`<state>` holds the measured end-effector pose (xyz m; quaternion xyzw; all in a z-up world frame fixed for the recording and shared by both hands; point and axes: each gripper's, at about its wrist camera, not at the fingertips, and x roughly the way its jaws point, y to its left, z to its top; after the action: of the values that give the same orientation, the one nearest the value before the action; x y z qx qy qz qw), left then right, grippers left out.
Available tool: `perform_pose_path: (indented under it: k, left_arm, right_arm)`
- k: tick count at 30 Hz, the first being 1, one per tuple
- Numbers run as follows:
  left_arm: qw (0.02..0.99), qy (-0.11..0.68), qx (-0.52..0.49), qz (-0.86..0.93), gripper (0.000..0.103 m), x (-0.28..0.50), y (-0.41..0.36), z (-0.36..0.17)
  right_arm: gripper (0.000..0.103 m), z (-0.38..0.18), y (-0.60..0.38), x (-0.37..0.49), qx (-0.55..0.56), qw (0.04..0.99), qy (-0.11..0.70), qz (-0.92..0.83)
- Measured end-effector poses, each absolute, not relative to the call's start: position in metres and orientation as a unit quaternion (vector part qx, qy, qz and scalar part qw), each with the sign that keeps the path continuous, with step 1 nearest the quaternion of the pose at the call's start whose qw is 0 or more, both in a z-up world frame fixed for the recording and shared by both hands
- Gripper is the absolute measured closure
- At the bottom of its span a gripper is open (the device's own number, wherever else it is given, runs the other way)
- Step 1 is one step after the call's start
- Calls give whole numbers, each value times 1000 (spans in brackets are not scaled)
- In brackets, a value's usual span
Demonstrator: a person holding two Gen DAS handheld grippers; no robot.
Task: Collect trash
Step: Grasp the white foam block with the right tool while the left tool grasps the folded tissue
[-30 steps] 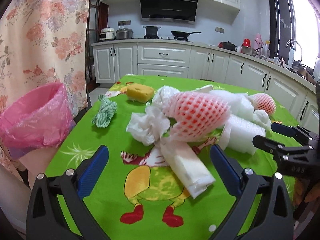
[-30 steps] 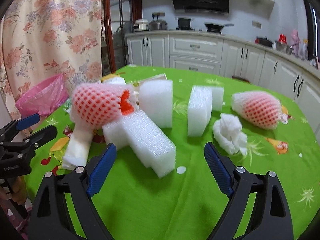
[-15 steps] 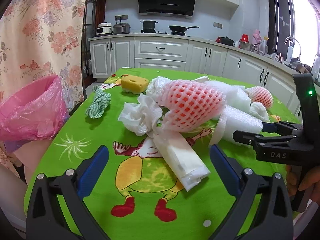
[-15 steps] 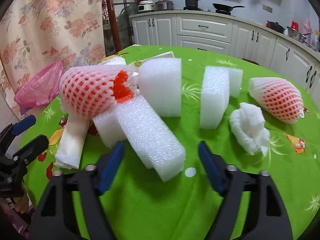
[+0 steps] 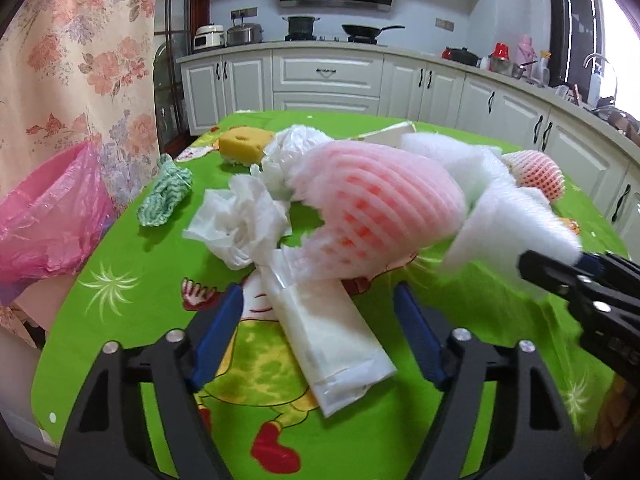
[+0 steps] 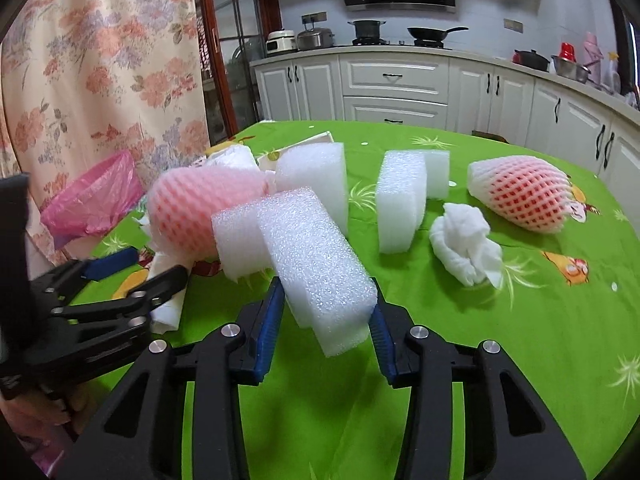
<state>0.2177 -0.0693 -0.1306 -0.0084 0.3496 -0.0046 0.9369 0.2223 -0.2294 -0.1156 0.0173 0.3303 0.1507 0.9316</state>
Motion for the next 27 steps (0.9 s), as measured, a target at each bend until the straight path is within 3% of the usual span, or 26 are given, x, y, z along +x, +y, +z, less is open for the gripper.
perform_pose_path:
  k: [4, 15, 21, 27]
  left_arm:
    - [929, 370, -1, -10, 47, 224, -73, -139]
    - [935, 354, 7, -37, 68, 204, -59, -141]
    - [940, 335, 23, -56, 74, 176, -49, -138]
    - [943, 328, 12, -60, 74, 163, -32, -135]
  right_arm:
    - [61, -115, -236, 216, 31, 932, 328, 151]
    - [61, -113, -228, 189, 50, 936, 312, 156]
    - [61, -109, -220, 174, 53, 939, 300, 163]
    - [61, -107, -213, 166, 55, 939, 295, 166]
